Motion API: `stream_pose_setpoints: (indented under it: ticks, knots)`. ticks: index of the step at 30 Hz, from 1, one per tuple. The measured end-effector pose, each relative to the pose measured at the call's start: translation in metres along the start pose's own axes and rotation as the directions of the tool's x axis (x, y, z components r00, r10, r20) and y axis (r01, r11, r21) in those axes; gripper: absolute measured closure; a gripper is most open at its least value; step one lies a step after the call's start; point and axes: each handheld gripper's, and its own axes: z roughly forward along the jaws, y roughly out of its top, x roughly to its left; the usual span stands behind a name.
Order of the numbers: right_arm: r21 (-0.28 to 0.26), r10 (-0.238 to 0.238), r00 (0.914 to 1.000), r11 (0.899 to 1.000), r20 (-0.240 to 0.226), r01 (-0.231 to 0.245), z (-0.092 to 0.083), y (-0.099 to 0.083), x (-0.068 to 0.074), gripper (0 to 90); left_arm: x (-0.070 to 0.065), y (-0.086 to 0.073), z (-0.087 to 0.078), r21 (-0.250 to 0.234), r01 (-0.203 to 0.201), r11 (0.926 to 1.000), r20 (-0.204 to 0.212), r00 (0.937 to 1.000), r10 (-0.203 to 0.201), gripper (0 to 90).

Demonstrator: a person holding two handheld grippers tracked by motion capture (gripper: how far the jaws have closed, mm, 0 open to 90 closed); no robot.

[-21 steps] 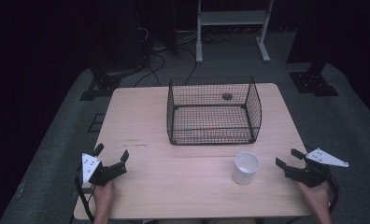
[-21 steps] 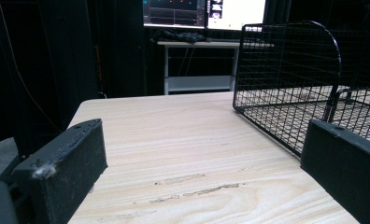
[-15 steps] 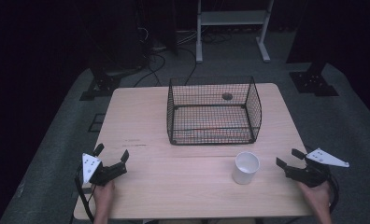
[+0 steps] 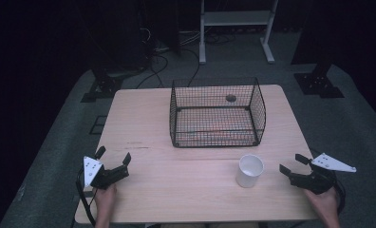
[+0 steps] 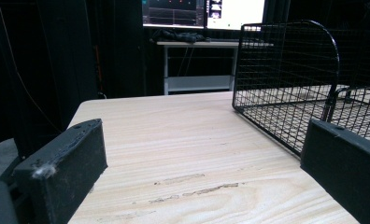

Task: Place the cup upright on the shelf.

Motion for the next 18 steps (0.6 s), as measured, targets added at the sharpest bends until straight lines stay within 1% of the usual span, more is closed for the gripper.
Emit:
stream_pose_setpoints:
  ticks: [2,3,4,5,7,10,14,15,18]
  knots:
    - [0.0,0.001,1.0,1.0,-0.009,-0.001,-0.001,0.001,0.001,15.8,0.0,0.0,0.0,0.0,0.001,1.0,0.001,1.0,-0.001,0.0]
    - [-0.004,-0.004,0.9998,1.0,-0.018,0.004,-0.002,0.002,0.006,13.4,0.0,0.0,0.0,-0.003,0.003,1.0,0.002,1.0,-0.003,0.0]
    - [-0.004,-0.004,0.9998,1.0,-0.018,0.004,-0.002,0.002,0.006,13.4,0.0,0.0,0.0,-0.003,0.003,1.0,0.002,1.0,-0.003,0.0]
    - [0.002,-0.019,0.9993,1.0,-0.031,0.019,-0.003,0.003,0.009,13.2,0.001,0.0,0.0,-0.002,0.003,1.0,0.002,1.0,-0.003,0.0]
    - [-0.004,-0.024,0.9988,1.0,-0.043,0.024,-0.004,0.004,0.011,13.0,0.001,0.0,0.0,-0.002,0.012,0.9999,0.0,0.9999,-0.012,0.0]
    - [-0.016,-0.007,0.9977,1.0,-0.068,0.006,-0.006,0.005,0.013,12.8,0.002,0.0,0.0,-0.002,0.019,0.9998,0.0,0.9998,-0.019,0.0]
    - [-0.009,-0.018,0.9967,1.0,-0.079,0.017,-0.006,0.006,0.016,11.3,0.002,0.0,0.0,-0.003,0.014,0.9999,0.001,0.9999,-0.014,0.0]
    - [-0.004,-0.029,0.9958,1.0,-0.087,0.029,-0.007,0.008,0.021,10.4,0.002,0.0,0.0,-0.003,0.014,0.9999,0.001,0.9999,-0.014,0.0]
    - [0.004,-0.046,0.9928,0.999,-0.11,0.047,-0.009,0.01,0.027,9.6,0.002,0.0,0.0,-0.003,0.016,0.9999,0.001,0.9999,-0.016,0.0]
